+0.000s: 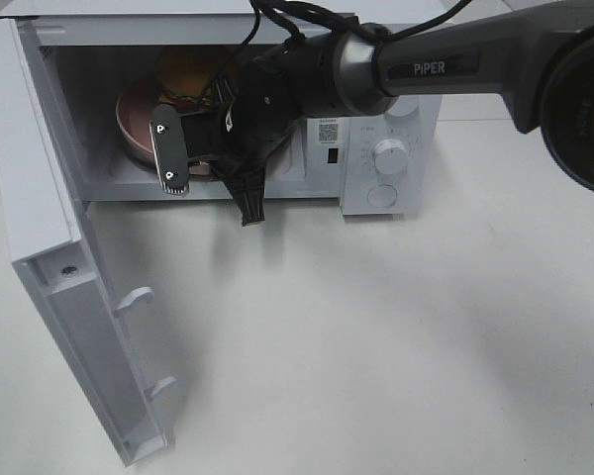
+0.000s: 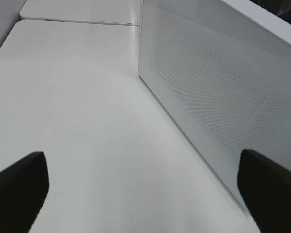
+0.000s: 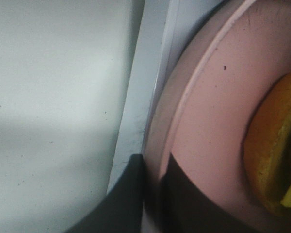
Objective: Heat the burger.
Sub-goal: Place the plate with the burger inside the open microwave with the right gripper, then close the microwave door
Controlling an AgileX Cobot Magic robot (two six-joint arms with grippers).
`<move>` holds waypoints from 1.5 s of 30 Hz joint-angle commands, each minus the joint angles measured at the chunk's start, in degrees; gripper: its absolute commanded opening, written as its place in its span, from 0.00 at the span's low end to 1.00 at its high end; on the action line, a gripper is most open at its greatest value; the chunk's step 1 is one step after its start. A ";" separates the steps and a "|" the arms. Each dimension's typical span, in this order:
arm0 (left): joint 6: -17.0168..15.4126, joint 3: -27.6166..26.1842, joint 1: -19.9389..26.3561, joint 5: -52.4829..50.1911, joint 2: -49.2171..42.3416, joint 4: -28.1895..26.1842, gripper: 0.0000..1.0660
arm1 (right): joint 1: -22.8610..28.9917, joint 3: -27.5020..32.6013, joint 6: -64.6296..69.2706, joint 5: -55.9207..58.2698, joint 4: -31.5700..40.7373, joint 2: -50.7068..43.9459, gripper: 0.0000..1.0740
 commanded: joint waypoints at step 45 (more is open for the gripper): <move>-0.46 0.06 0.06 0.11 -0.46 0.23 0.92 | -0.06 2.69 5.50 0.80 0.29 -4.70 0.71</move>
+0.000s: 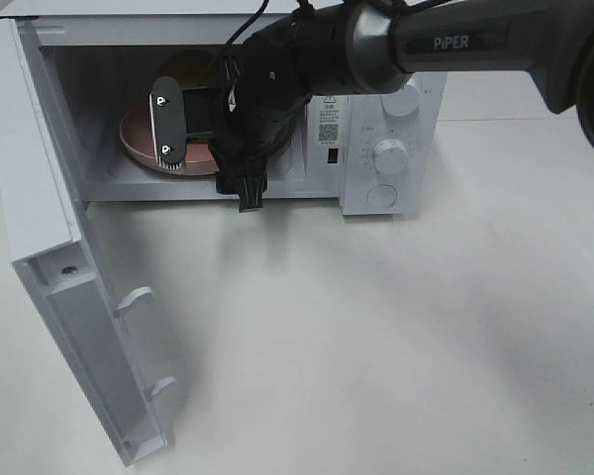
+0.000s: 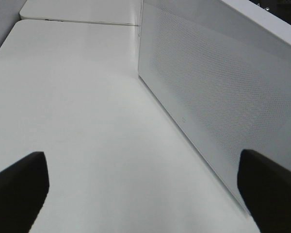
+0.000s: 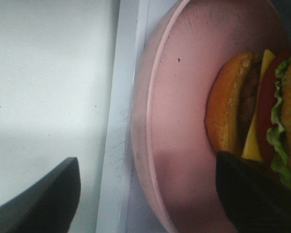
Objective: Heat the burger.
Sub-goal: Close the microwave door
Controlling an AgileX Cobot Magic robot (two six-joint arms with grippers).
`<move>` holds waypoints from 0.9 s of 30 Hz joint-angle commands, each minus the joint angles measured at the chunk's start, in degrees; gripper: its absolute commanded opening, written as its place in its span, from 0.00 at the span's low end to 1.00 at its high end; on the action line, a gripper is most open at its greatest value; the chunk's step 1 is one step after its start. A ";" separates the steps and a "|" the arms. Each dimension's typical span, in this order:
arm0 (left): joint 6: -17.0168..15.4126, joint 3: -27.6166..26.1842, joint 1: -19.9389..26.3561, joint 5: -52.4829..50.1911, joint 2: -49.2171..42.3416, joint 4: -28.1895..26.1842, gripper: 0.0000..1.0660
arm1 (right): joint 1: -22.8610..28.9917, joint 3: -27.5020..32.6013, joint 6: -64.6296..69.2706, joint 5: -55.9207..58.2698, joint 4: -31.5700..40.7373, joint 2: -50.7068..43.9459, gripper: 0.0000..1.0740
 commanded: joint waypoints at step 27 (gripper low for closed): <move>-0.29 0.06 0.06 0.11 -0.46 0.23 0.92 | 0.63 25.32 0.11 -16.10 -0.80 -16.79 0.71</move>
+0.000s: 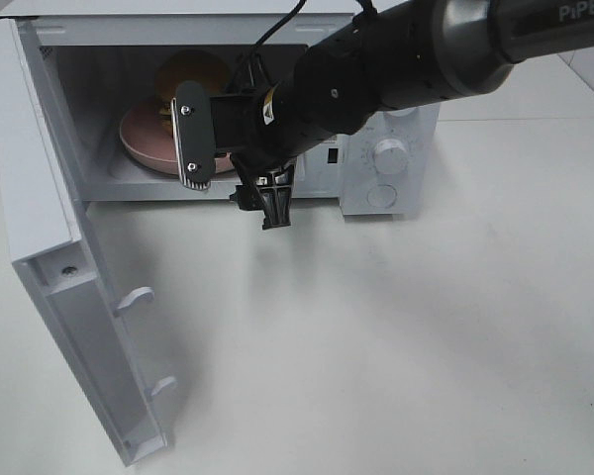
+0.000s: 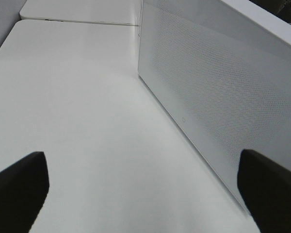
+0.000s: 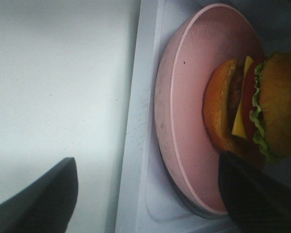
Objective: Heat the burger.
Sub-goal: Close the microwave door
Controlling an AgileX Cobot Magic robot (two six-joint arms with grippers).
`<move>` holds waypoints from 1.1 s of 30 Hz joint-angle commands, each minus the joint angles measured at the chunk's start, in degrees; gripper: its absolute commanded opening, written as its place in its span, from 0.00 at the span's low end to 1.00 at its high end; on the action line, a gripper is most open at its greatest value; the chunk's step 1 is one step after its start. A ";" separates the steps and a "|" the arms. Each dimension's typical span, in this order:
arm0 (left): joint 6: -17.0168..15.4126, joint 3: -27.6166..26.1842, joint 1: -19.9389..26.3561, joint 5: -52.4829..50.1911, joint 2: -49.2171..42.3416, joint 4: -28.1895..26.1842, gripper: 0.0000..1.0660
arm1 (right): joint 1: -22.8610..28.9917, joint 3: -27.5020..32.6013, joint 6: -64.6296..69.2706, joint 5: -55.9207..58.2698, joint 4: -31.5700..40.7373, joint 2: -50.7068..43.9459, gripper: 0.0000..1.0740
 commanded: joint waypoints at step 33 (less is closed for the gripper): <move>-0.29 0.06 0.06 0.11 -0.46 0.23 0.92 | 0.11 29.22 16.10 -5.61 -0.11 -25.15 0.71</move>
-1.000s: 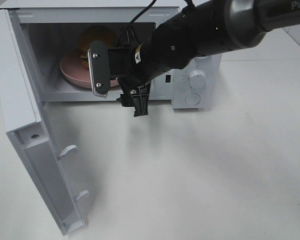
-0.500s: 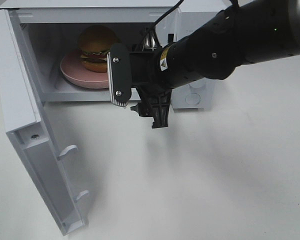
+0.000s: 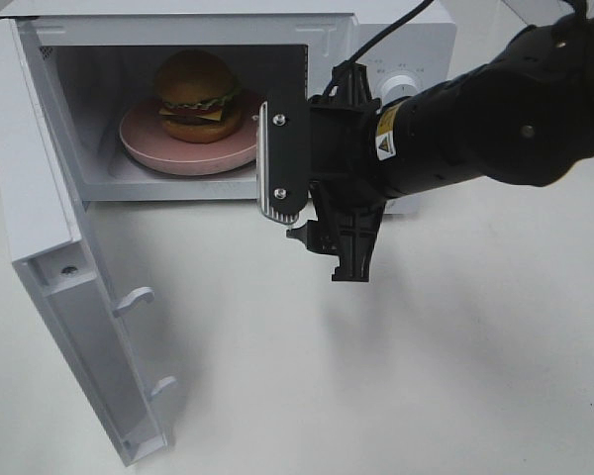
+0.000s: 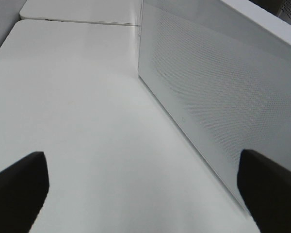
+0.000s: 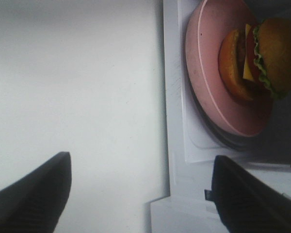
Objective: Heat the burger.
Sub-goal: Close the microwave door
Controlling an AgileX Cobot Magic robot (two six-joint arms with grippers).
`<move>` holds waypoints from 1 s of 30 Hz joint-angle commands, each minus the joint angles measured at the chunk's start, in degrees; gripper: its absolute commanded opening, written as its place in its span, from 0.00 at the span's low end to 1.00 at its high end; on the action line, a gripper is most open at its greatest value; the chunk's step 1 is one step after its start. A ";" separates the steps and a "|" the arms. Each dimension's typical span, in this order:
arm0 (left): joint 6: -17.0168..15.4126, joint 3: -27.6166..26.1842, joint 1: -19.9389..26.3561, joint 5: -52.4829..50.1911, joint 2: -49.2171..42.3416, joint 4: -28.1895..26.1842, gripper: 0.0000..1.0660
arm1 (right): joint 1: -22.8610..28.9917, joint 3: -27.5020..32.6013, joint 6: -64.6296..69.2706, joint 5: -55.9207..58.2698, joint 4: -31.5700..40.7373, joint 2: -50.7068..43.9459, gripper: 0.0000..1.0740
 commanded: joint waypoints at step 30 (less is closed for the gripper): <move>-0.29 0.06 0.06 0.11 -0.46 0.17 0.92 | 0.06 12.26 42.34 31.68 3.38 -24.87 0.68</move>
